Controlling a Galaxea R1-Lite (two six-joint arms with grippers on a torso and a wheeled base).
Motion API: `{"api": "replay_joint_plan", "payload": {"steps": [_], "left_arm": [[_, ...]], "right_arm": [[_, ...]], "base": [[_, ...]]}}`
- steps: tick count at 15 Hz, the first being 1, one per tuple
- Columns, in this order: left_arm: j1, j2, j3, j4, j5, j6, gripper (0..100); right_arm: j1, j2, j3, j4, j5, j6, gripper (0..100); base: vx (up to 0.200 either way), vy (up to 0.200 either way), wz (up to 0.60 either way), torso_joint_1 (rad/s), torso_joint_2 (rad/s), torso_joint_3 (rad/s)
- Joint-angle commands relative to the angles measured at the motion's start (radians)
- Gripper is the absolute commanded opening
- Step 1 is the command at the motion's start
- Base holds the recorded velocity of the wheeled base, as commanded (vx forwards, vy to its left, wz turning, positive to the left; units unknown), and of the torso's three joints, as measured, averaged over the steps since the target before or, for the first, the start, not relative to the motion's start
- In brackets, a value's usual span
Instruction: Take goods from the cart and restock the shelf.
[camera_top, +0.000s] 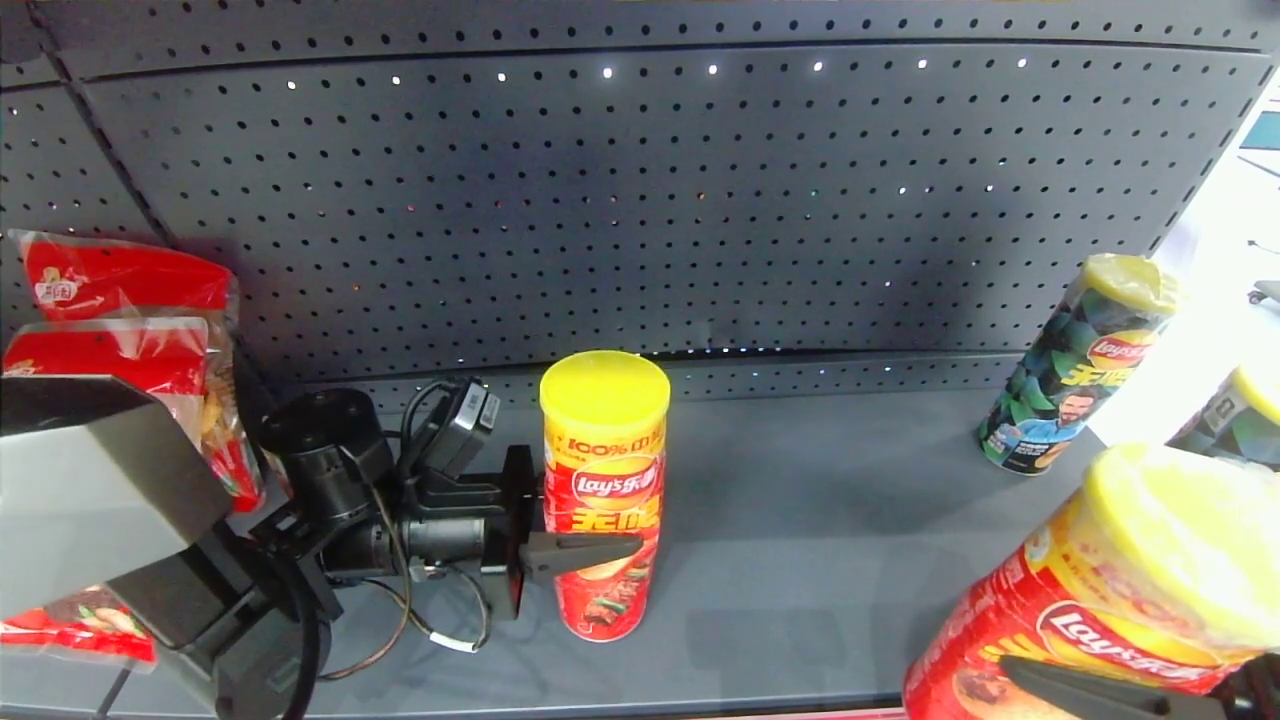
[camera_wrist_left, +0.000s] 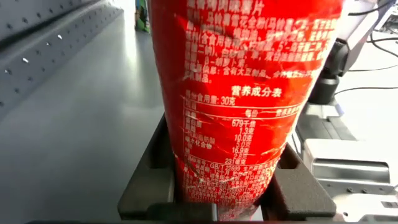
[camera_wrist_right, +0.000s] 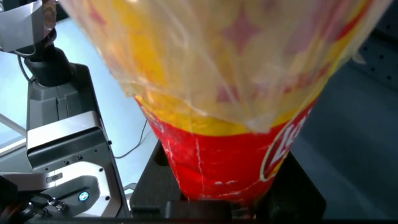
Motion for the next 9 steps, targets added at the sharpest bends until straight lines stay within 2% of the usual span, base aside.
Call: {"api": "replay_joint_plan", "payload": {"steps": [1,6,9], "left_arm": [[0.001,0.002,0.009,-0.001,-0.001,0.008,0],[-0.015,0.019,0.026,-0.001,0.004,0.012,0],[-0.027,0.008,0.068,-0.001,0.008,0.012,0]], "right_arm": [[0.002,0.003,-0.002,0.0,0.0,0.0,0],[0.002,0.013,-0.008,0.0,0.0,0.0,0],[0.004,0.017,-0.011,0.0,0.0,0.0,0]], "base": [[0.0,0.0,0.0,0.0,0.0,0.0],[0.0,0.0,0.0,0.0,0.0,0.0],[0.0,0.0,0.0,0.0,0.0,0.0]]}}
